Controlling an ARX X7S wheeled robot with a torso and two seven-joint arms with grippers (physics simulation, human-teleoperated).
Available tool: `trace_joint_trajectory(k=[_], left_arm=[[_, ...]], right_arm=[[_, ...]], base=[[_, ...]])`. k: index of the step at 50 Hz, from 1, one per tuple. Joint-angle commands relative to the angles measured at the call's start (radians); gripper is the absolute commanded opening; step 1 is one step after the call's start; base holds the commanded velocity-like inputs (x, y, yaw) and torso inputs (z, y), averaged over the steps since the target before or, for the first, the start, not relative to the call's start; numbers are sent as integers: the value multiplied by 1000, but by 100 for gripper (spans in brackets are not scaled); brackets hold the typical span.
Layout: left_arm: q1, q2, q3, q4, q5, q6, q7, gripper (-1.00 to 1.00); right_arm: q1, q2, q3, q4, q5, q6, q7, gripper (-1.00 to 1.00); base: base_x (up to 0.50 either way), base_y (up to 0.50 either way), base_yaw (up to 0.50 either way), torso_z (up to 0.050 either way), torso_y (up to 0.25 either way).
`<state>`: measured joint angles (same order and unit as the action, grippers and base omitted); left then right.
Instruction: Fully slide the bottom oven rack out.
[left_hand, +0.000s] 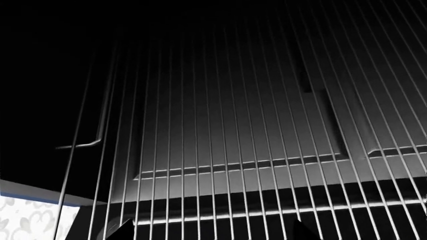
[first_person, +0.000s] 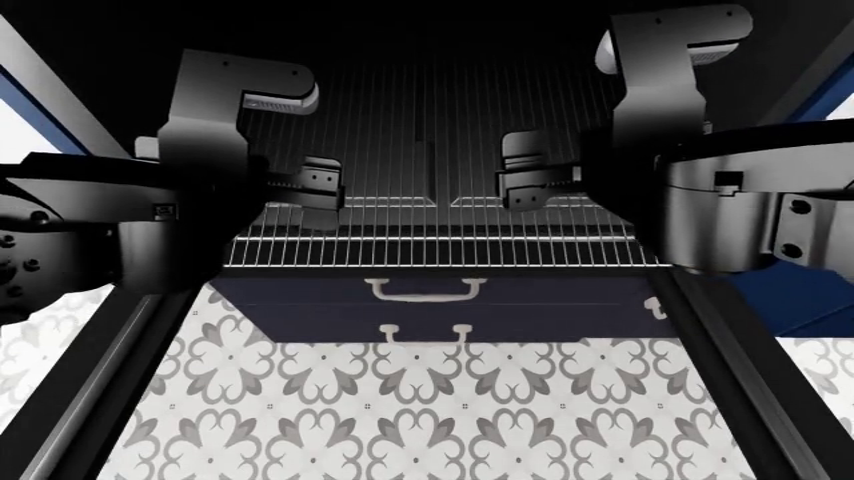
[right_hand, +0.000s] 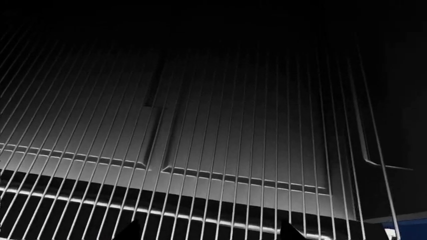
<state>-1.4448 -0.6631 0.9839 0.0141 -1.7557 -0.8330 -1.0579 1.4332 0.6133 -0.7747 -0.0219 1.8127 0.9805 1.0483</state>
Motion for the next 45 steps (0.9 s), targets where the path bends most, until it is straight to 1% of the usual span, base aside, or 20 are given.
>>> trace_joint_trajectory(k=[1,9,15,24,31,37,45], left_arm=[[23,19,10,-52,80,43,51,100],[48,18,13,-49,93,61,49,100],[65,15,21,-47,104,66,51,100],[92,18,52,-62,146,64,72,100],[118,-8,81,-45,152,35,60,100],[159,-9,88,-47,173,65,68,100],[204,0,104,-50,192,85,75,100]], right_arm=[[-26,-27,-29,47,-82,-16,-66,100],[-67,-36,-53,59,-121,-31,-90,100],[-98,-37,-75,93,-179,-52,-139,100],[-129,-33,-83,92,-189,-65,-137,100],[-177,-10,-96,63,-177,-60,-123,100],[-193,-21,-101,92,-216,-92,-156,100],[-231,-20,-111,96,-223,-105,-153,100]], base=[[0,0,0,0,0],[0,0,0,0,0],[0,0,0,0,0],[0,0,0,0,0],[0,0,0,0,0],[0,0,0,0,0],[2,0,0,0,-3]])
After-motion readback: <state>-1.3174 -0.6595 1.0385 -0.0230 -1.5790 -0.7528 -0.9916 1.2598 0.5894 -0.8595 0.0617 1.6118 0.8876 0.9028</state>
